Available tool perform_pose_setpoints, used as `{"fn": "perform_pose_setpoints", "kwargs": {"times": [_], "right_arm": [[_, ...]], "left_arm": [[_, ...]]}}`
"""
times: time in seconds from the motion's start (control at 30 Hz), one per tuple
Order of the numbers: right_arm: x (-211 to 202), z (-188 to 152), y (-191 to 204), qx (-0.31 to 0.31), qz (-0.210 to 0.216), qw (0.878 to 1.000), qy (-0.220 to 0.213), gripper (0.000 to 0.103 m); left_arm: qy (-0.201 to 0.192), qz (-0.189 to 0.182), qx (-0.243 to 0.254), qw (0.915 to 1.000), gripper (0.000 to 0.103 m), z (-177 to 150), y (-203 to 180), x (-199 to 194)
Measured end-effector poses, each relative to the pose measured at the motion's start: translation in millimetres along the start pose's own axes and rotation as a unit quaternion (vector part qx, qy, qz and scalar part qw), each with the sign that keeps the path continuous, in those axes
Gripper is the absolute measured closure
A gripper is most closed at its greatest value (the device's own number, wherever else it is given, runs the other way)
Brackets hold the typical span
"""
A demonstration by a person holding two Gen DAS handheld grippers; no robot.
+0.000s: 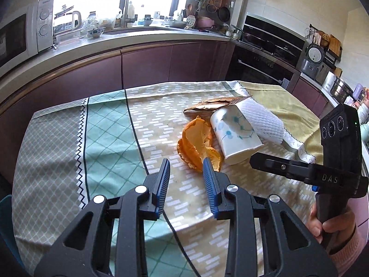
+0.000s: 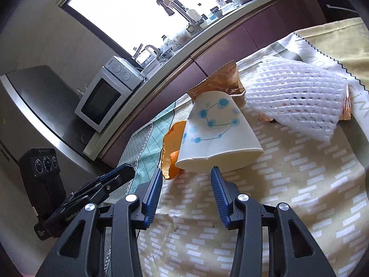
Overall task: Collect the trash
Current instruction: 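Close the left tool on the orange peel while the right tool grips the paper cup rim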
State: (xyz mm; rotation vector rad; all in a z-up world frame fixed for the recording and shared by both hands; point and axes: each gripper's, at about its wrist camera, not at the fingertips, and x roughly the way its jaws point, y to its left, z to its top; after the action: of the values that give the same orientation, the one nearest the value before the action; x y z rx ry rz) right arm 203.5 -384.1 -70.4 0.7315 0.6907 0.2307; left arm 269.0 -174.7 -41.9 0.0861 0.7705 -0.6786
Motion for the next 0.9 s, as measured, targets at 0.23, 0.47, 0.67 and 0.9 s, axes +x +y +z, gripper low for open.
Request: {"fn": "perform_pose_setpoints", "kwargs": {"times": [0.23,0.47,0.67,0.9], "right_arm": [[0.1,4.6,-13.3,0.043,0.014,0.999,-0.016,0.061],[1.1,4.8,-23.3,0.076,0.019,0.996,-0.029,0.072],[-2.5,1.7,-28.6,0.092,0.040,0.994,-0.030,0.098],[-15.8,-3.8,-18.4,0.063,0.042,0.997,-0.031,0.100]], "left_arm": [[0.023,-0.004,0.003,0.9997,0.072,10.6,-4.0,30.1],[0.053,-0.005,0.002,0.9986,0.074,15.2,-5.3,58.2],[0.062,-0.014,-0.010,0.9979,0.092,11.1,-2.0,65.0],[0.058,-0.018,-0.020,0.9979,0.095,3.3,2.5,53.4]]}}
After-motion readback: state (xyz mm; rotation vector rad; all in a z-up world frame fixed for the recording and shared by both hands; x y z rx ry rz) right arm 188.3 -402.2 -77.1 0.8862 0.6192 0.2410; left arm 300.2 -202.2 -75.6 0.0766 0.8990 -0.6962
